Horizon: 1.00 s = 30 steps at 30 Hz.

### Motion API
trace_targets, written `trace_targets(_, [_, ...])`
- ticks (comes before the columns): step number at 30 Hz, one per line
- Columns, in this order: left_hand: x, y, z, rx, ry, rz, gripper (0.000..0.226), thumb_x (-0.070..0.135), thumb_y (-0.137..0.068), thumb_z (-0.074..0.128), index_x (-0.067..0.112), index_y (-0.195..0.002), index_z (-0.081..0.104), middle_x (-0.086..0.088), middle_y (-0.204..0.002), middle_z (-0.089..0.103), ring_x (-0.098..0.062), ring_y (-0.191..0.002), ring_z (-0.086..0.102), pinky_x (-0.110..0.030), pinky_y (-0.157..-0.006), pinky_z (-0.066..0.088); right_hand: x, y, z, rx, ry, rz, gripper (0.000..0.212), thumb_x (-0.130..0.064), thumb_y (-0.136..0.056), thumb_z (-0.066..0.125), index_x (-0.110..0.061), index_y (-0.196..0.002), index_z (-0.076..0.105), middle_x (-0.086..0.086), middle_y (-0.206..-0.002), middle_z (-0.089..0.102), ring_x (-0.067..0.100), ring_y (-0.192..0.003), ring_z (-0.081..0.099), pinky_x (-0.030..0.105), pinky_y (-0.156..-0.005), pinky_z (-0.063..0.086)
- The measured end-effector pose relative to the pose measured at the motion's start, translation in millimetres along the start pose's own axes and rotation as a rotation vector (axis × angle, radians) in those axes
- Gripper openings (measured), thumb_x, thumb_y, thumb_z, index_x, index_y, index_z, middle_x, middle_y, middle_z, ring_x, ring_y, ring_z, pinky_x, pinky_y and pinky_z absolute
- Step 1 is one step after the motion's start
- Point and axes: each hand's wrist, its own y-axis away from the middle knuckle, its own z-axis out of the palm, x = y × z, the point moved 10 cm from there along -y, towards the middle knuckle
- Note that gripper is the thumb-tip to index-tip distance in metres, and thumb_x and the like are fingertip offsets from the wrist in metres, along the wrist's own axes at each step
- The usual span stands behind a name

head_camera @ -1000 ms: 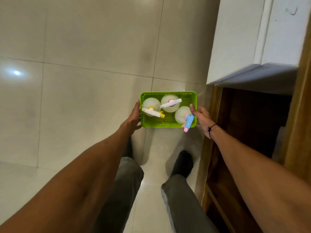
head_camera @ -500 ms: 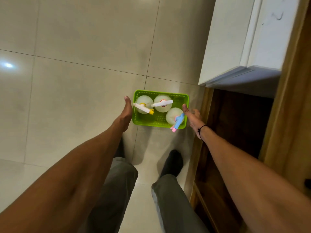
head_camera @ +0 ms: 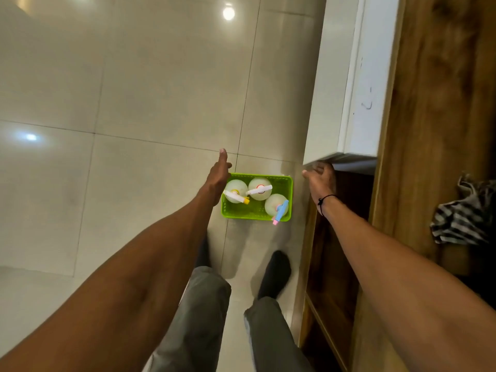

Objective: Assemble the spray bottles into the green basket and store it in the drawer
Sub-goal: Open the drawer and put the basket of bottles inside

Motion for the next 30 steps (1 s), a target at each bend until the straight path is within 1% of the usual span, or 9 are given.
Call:
trace_targets(2, [16,13,6,-0.025,0.0,0.014,0.085,0.071,-0.105,0.015,0.012,-0.161,0.043,-0.013,-0.163,0.046,-0.028,-0.149,0.044,-0.041,-0.102,0.035,-13,11,-16,0.111,0.0,-0.014,0.046,-0.01,-0.087,0.07,-0.008,-0.131,0.058,0.013,-0.134,0.066,0.024,-0.118,0.065,0.029,-0.095,0.05])
trace_targets(5, [32,24,14,-0.066,-0.012,0.031,0.083,0.07,-0.106,0.015,0.013,-0.159,0.045,-0.014,-0.162,0.048,-0.027,-0.142,0.048,-0.045,-0.114,0.036,-30,27,-19,0.139,-0.048,-0.067,0.059,-0.004,-0.087,0.063,-0.012,-0.144,0.051,0.011,-0.14,0.063,0.025,-0.123,0.065,0.037,-0.102,0.053])
trace_targets(12, [57,37,44,-0.244,-0.026,0.04,0.077,0.071,-0.105,0.026,0.017,-0.152,0.055,-0.019,-0.154,0.054,-0.03,-0.151,0.042,-0.053,-0.124,0.034,-41,35,-1,0.04,0.008,-0.056,0.064,0.007,-0.087,0.051,-0.015,-0.147,0.045,0.008,-0.142,0.057,0.016,-0.11,0.055,0.005,-0.067,0.043])
trace_targets(18, [80,43,74,-0.332,-0.031,0.082,0.074,0.07,-0.105,0.032,0.021,-0.158,0.047,-0.013,-0.161,0.048,-0.032,-0.15,0.044,-0.049,-0.122,0.039,-59,53,32,-0.111,0.117,-0.051,0.068,-0.007,-0.078,0.054,-0.017,-0.145,0.046,0.01,-0.141,0.059,0.032,-0.122,0.059,0.045,-0.104,0.053])
trace_targets(20, [90,45,78,-0.339,-0.035,0.095,0.074,0.069,-0.105,0.031,0.022,-0.161,0.042,-0.014,-0.164,0.044,-0.033,-0.151,0.043,-0.048,-0.122,0.04,-68,57,50,-0.163,0.105,-0.046,0.06,-0.013,-0.074,0.055,-0.013,-0.135,0.054,0.015,-0.13,0.064,0.037,-0.119,0.061,0.053,-0.102,0.053])
trace_targets(23, [104,46,75,-0.329,-0.041,0.115,0.075,0.069,-0.105,0.029,0.024,-0.164,0.036,-0.016,-0.166,0.039,-0.034,-0.149,0.044,-0.044,-0.117,0.042,-75,62,76,-0.243,0.039,0.021,0.049,-0.021,-0.059,0.054,-0.01,-0.107,0.061,0.014,-0.109,0.064,0.032,-0.103,0.059,0.048,-0.089,0.051])
trace_targets(26, [116,43,66,-0.299,-0.028,0.135,0.068,0.064,-0.108,0.03,0.021,-0.159,0.044,-0.013,-0.157,0.051,-0.03,-0.136,0.056,-0.037,-0.104,0.051,-80,72,100,-0.325,-0.117,0.069,0.012,-0.024,-0.086,0.052,-0.021,-0.087,0.064,0.006,-0.109,0.064,0.025,-0.108,0.055,0.042,-0.091,0.042])
trace_targets(28, [120,38,53,-0.244,-0.001,0.148,0.064,0.06,-0.109,0.033,0.015,-0.15,0.051,-0.014,-0.148,0.059,-0.031,-0.131,0.062,-0.041,-0.102,0.058,-82,80,118,-0.391,-0.273,0.148,0.04,-0.035,-0.106,0.034,-0.02,-0.107,0.071,0.002,-0.129,0.065,0.019,-0.124,0.054,0.044,-0.104,0.04])
trace_targets(30, [122,33,36,-0.198,0.021,0.159,0.064,0.06,-0.108,0.036,0.01,-0.141,0.058,-0.016,-0.141,0.065,-0.034,-0.127,0.066,-0.046,-0.105,0.059,-86,87,133,-0.444,-0.291,0.178,0.069,-0.057,-0.108,0.018,-0.014,-0.136,0.065,0.002,-0.146,0.059,0.017,-0.131,0.049,0.047,-0.115,0.035])
